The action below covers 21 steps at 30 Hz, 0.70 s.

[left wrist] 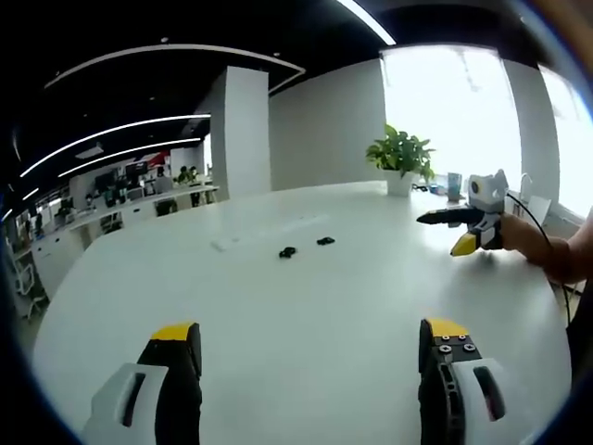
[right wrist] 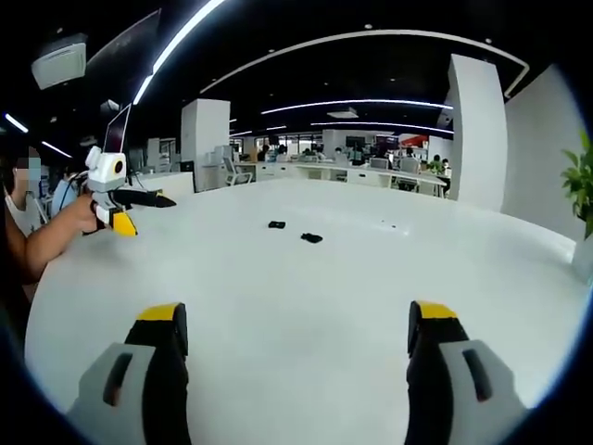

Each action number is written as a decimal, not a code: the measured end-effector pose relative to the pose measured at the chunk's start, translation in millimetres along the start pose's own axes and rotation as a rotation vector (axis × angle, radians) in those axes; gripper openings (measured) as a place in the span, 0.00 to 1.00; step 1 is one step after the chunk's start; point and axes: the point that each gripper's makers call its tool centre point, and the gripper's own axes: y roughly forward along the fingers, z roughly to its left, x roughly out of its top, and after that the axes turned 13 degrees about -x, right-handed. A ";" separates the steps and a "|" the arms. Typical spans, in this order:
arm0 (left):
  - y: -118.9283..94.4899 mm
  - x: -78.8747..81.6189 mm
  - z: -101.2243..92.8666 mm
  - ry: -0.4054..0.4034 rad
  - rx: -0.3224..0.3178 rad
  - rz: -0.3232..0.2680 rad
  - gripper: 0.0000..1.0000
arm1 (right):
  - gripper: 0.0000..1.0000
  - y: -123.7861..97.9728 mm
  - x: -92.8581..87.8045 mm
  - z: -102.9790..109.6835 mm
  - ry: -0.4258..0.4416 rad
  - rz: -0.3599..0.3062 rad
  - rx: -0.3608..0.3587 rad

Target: Snap the two parts of the plastic buckle together until the buckle closes and remains connected.

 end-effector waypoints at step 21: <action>-0.9 0.6 4.4 0.021 0.031 0.003 0.99 | 1.00 -1.1 -0.8 -2.2 0.006 0.005 -0.012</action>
